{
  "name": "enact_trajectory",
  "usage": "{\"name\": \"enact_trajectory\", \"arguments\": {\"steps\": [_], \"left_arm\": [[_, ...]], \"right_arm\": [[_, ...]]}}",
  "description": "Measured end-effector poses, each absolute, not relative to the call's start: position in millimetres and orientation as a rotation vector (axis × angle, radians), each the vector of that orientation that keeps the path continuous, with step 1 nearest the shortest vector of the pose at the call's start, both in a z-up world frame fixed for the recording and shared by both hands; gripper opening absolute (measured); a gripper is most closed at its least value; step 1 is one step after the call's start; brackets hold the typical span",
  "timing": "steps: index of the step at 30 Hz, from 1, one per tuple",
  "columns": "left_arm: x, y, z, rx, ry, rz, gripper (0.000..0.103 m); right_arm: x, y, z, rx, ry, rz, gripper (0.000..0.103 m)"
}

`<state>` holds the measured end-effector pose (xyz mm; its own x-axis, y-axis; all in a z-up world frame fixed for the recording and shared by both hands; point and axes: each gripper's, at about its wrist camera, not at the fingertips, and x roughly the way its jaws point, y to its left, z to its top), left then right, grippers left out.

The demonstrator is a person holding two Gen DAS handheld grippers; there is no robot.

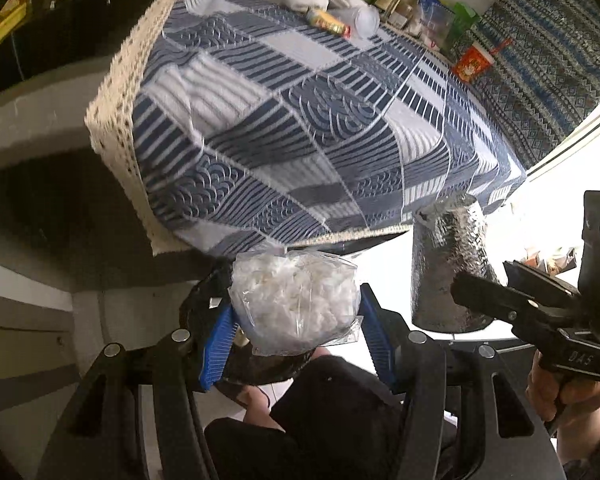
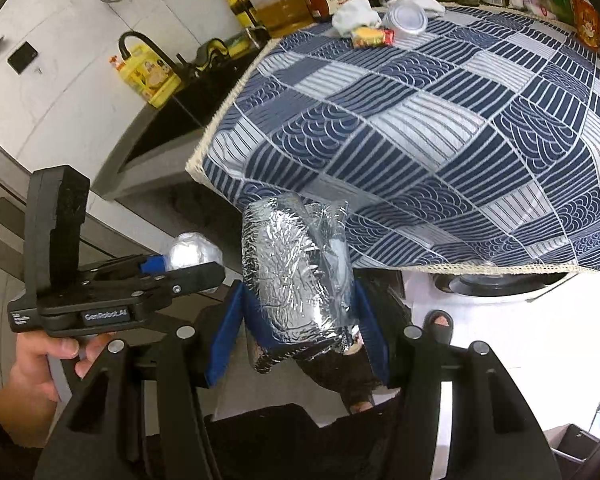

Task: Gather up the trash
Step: 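Carry the tissue bag and foil item down over the trash bin with both tools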

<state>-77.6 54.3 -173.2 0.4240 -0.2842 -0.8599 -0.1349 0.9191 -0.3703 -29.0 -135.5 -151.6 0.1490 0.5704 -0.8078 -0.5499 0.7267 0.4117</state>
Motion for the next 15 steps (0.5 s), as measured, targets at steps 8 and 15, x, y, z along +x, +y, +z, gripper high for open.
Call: {"name": "enact_trajectory", "arguments": {"steps": [8,15], "left_arm": [[-86,59,-206,-0.470,1.205,-0.088,0.056],[-91,59,-238,-0.504,1.270,-0.094,0.056]], "right_arm": [[-29,-135,-184,0.015,1.251,0.769,0.055],[-23,-132,-224,0.045,1.348,0.746,0.055]]}}
